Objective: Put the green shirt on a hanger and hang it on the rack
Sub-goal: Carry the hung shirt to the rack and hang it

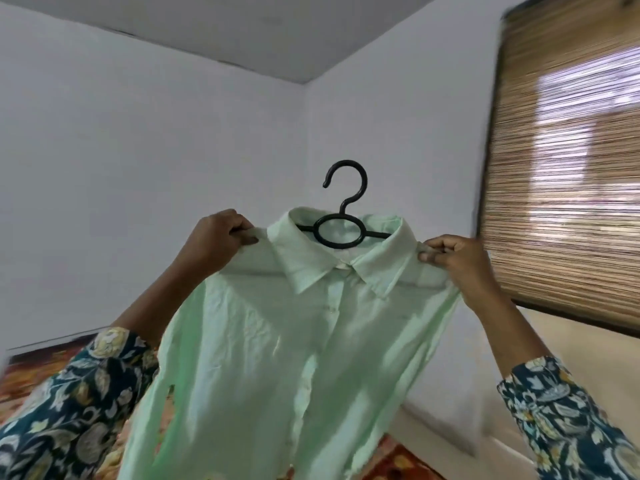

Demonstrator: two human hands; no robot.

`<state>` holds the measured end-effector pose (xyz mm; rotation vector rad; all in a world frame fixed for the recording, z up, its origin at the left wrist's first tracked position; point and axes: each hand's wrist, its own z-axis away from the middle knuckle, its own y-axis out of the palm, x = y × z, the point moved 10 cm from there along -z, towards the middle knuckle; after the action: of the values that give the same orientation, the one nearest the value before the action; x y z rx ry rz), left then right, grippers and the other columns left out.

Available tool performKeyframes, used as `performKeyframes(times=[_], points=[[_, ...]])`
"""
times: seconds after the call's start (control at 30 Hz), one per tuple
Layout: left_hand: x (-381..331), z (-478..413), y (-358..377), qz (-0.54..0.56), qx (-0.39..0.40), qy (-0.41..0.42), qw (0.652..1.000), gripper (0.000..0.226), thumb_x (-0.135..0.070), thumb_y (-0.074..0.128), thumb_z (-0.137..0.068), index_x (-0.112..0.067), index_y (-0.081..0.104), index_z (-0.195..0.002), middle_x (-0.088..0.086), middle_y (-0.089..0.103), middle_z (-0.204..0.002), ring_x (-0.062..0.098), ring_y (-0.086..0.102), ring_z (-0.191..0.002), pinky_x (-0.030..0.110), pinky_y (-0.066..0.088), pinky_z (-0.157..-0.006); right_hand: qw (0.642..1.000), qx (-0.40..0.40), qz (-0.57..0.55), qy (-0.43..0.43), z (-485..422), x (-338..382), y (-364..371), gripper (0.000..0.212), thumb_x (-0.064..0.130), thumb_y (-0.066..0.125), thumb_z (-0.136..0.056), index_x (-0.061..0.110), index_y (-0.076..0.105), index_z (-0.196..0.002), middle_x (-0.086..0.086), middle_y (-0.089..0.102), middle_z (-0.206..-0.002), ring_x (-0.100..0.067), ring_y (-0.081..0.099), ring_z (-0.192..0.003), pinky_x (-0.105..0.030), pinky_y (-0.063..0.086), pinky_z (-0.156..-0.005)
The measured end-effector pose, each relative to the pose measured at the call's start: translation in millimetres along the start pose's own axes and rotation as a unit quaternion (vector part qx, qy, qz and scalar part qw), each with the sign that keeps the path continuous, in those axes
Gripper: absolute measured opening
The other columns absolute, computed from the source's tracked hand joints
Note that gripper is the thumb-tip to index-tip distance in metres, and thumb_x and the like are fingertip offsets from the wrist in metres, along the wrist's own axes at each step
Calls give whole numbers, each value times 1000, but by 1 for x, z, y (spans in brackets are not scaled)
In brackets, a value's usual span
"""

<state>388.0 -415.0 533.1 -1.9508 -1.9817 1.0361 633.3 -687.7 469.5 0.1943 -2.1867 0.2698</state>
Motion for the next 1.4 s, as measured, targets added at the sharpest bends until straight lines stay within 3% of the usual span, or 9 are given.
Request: performKeyframes(times=[0.23, 0.33, 0.6, 0.77, 0.9, 1.0, 1.1, 1.2, 1.4], points=[[-228, 10, 114, 147, 100, 114, 977, 6, -13, 66, -82, -7, 68, -83, 0, 58, -77, 3, 54, -66, 9, 36, -57, 979, -177, 84, 56, 104, 13, -282, 23, -4, 73, -70, 3, 69, -91, 1, 63, -70, -8, 56, -61, -8, 48, -55], [-350, 38, 160, 214, 146, 158, 953, 5, -13, 66, -82, -9, 65, -80, 1, 58, -72, 5, 55, -61, 11, 37, -54, 955, -245, 161, 51, 169, 38, -412, 18, -2, 72, -72, 4, 70, -89, -6, 66, -79, -16, 58, -70, -24, 50, -70], [-693, 149, 240, 326, 249, 279, 868, 6, -21, 69, -79, -16, 66, -79, 1, 58, -68, 15, 52, -71, 4, 34, -51, 827, -351, 435, 57, 352, 135, -710, 13, 10, 64, -81, 8, 71, -92, -5, 65, -83, -19, 56, -79, -22, 39, -65], [-877, 237, 264, 450, 382, 329, 737, 4, -16, 66, -84, -17, 69, -82, -15, 64, -51, -4, 54, -47, 4, 38, -42, 747, -440, 492, 86, 465, 192, -849, 6, 12, 67, -79, 16, 69, -84, 3, 65, -76, -5, 57, -69, -11, 42, -63], [-1011, 304, 280, 482, 453, 381, 646, 9, -17, 65, -85, -18, 72, -80, 15, 67, -76, 18, 54, -65, 25, 44, -61, 693, -491, 514, 120, 546, 228, -938, 5, 11, 66, -80, 15, 69, -81, -4, 63, -77, -16, 55, -77, -12, 41, -58], [-1118, 355, 281, 507, 461, 428, 589, 13, -19, 66, -84, -22, 69, -72, 15, 62, -76, 21, 48, -69, 29, 40, -61, 644, -532, 531, 145, 607, 256, -999, 6, 8, 66, -80, 13, 70, -80, -11, 66, -85, -5, 52, -71, -4, 37, -53], [-1218, 397, 264, 515, 433, 475, 567, 4, -16, 66, -83, -13, 69, -81, 5, 62, -78, 12, 53, -74, 8, 38, -54, 590, -579, 538, 165, 663, 293, -1049, 9, 5, 69, -78, 13, 70, -74, 1, 68, -70, 5, 52, -54, -5, 40, -54], [-1306, 449, 232, 548, 417, 517, 508, 9, -13, 66, -83, -5, 69, -87, -5, 63, -74, -10, 55, -63, 3, 38, -58, 532, -618, 548, 189, 721, 330, -1082, 25, 7, 70, -76, 30, 66, -66, 9, 64, -62, -8, 58, -64, -32, 54, -67], [-1448, 569, 167, 606, 452, 529, 385, 7, -12, 64, -84, -14, 65, -78, -6, 61, -72, 6, 54, -63, 17, 42, -57, 418, -658, 591, 207, 825, 405, -1126, 9, 11, 65, -82, 18, 67, -87, -1, 62, -78, -15, 55, -73, -7, 40, -51]])
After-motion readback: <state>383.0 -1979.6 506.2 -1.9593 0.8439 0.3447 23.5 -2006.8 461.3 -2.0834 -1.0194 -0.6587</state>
